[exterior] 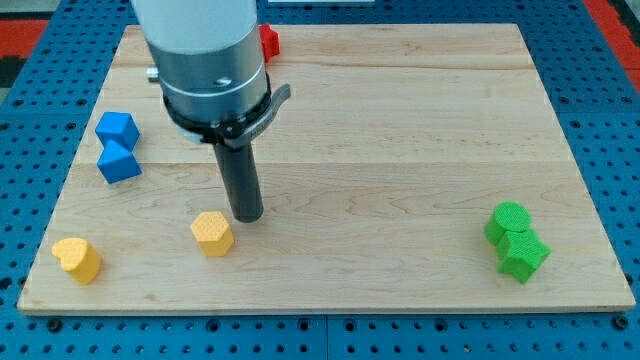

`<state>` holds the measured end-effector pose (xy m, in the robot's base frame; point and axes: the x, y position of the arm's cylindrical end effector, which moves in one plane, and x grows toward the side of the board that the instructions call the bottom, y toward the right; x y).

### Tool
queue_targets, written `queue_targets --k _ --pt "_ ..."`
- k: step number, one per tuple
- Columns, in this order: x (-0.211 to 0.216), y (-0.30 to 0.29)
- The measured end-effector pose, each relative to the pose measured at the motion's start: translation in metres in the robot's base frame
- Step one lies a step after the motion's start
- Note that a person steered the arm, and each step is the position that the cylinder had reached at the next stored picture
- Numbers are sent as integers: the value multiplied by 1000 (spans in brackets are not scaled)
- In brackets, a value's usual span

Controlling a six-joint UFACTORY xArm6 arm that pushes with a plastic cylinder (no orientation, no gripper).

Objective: Move the yellow hexagon to the left side of the yellow heart

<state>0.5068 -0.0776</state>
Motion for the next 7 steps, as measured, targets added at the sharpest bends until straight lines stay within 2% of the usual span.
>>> queue_targets --k 1,2,4,5,6,7 --pt "-10 5" --pt "26 -19" --pt "33 -73" --pt "34 -48" --pt "59 -36" --pt "70 -82"
